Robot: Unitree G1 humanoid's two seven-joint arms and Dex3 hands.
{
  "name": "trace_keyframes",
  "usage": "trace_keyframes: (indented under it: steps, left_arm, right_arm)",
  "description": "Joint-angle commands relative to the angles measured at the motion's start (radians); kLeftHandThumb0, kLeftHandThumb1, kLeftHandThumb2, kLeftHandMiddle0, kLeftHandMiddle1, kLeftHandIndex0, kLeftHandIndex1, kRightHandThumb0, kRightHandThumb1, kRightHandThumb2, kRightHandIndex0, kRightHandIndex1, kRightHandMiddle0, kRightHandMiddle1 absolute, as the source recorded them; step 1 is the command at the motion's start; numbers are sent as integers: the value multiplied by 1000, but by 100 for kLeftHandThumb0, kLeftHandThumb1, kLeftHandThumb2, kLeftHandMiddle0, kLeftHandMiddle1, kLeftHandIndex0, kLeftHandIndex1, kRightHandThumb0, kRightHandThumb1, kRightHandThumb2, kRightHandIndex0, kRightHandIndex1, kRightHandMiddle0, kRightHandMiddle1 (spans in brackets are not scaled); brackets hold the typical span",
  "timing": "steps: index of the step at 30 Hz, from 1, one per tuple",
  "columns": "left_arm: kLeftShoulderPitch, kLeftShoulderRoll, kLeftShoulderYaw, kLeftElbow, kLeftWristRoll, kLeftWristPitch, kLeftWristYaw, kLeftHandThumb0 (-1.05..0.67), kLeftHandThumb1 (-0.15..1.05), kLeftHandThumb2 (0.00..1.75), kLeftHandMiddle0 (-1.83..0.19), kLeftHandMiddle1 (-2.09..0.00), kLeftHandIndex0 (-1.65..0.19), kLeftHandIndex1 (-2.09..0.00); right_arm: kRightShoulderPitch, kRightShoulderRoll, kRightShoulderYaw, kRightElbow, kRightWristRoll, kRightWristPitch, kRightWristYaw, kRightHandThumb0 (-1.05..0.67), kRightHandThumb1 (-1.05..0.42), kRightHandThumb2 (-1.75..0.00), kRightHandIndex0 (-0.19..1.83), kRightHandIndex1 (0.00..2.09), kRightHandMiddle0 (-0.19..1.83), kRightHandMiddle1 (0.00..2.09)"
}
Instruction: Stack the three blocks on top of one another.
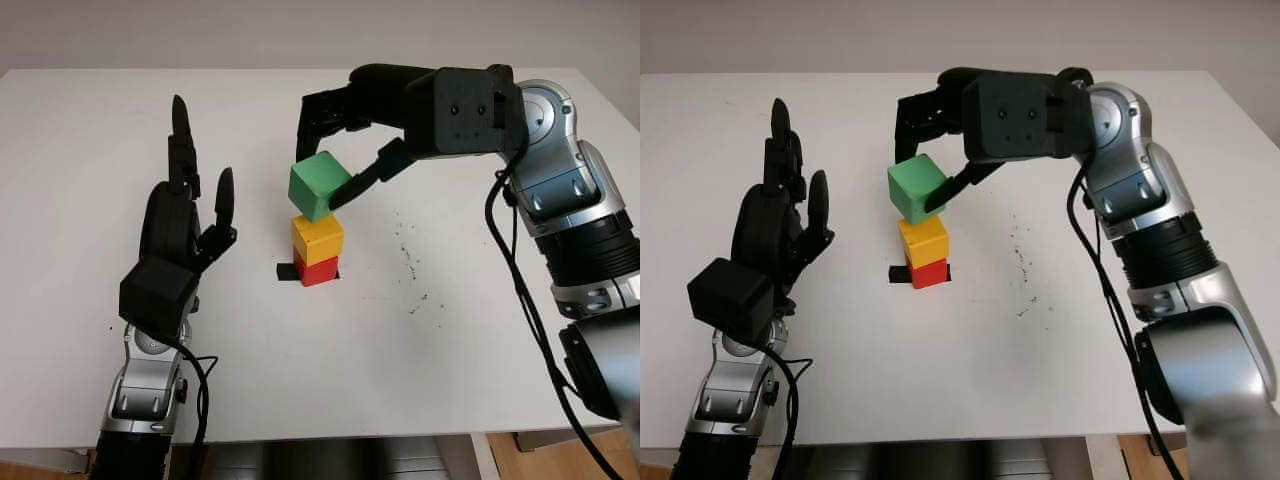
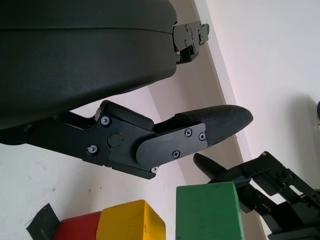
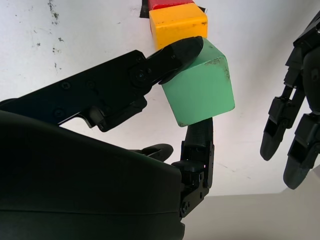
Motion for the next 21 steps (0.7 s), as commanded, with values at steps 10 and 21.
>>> trace_keyframes:
  steps: [10, 21]
  left_arm:
    - [13, 1, 2, -22, 2, -3, -8, -80, 105, 70, 19, -4, 19, 0]
    - [22, 1, 1, -33, 7, -2, -6, -80, 105, 69, 19, -4, 19, 0]
  right_arm:
    - [22, 21, 8, 32, 3, -48, -23, -49, -97, -6, 39, 7, 33, 150]
    - [32, 38, 13, 25, 1, -29, -24, -50, -96, -5, 39, 7, 34, 150]
